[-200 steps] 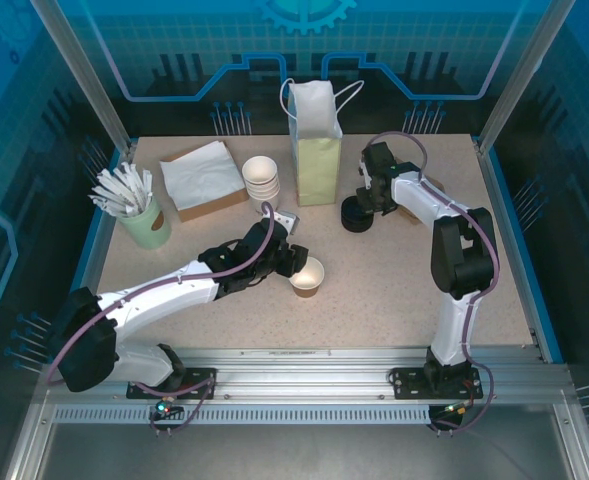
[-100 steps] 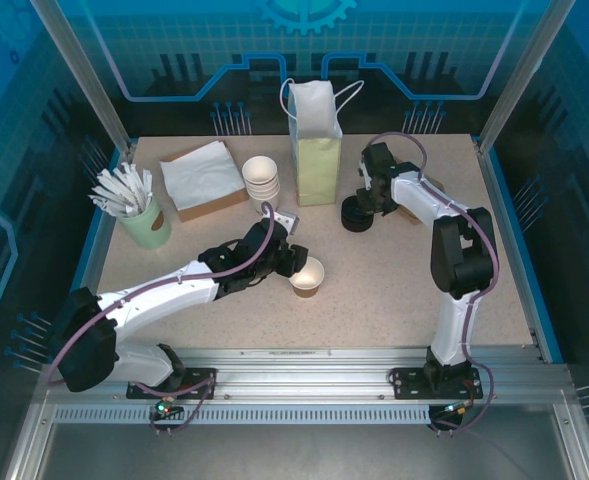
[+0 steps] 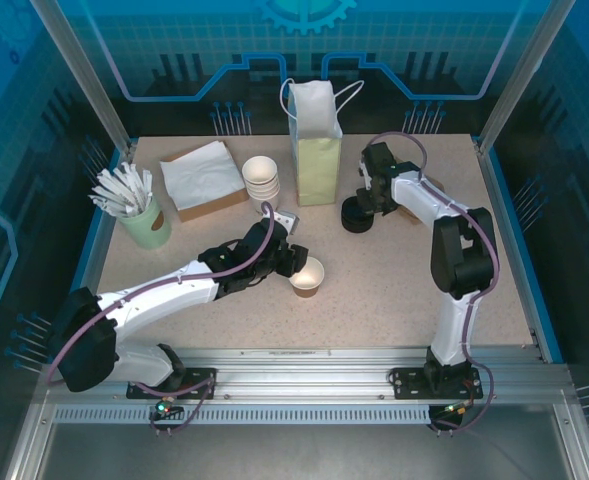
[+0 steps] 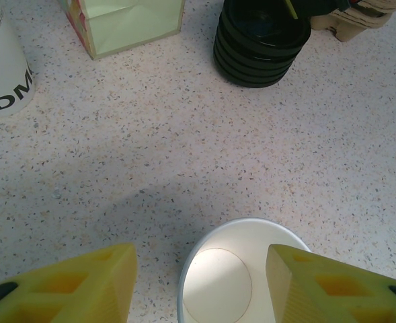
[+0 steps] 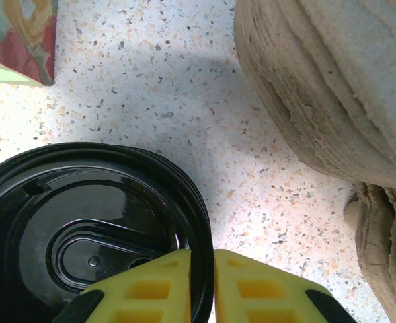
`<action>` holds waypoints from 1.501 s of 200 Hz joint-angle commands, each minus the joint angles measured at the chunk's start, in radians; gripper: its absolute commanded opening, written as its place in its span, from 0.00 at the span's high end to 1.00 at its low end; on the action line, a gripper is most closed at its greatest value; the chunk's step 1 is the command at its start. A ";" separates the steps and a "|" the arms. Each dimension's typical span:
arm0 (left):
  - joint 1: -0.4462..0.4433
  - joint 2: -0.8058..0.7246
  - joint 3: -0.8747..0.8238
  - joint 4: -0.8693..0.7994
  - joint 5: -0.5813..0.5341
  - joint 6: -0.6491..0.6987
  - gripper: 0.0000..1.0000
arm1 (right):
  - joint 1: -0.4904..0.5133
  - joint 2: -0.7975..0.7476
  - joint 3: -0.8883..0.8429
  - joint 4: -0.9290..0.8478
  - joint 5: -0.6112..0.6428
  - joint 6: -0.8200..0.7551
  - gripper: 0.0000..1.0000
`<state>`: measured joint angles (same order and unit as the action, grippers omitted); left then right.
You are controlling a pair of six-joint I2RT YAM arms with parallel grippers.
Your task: Pack the takeout coffee
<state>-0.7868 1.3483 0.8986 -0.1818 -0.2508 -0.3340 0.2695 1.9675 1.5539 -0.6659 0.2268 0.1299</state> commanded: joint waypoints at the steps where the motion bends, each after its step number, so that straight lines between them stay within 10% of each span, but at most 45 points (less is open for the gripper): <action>1: 0.017 -0.039 -0.009 0.011 -0.001 -0.012 0.45 | 0.005 -0.090 0.021 -0.020 -0.026 0.005 0.85; 57: 0.101 -0.122 -0.042 0.047 0.078 -0.120 0.45 | -0.008 -0.230 -0.029 0.004 -0.122 0.046 0.86; 112: 0.229 -0.314 -0.089 0.317 0.259 -0.416 0.31 | 0.013 -0.541 -0.323 0.561 -0.711 0.523 0.86; 197: 0.235 -0.235 0.033 0.680 0.352 -0.666 0.12 | 0.171 -0.572 -0.475 1.184 -0.744 1.026 0.86; 300: 0.274 -0.100 0.102 0.818 0.411 -0.850 0.06 | 0.204 -0.545 -0.485 1.299 -0.786 1.093 0.86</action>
<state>-0.5232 1.2236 0.9642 0.5476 0.1181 -1.1175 0.4595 1.4139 1.0721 0.5632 -0.5323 1.2026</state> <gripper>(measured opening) 0.943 0.140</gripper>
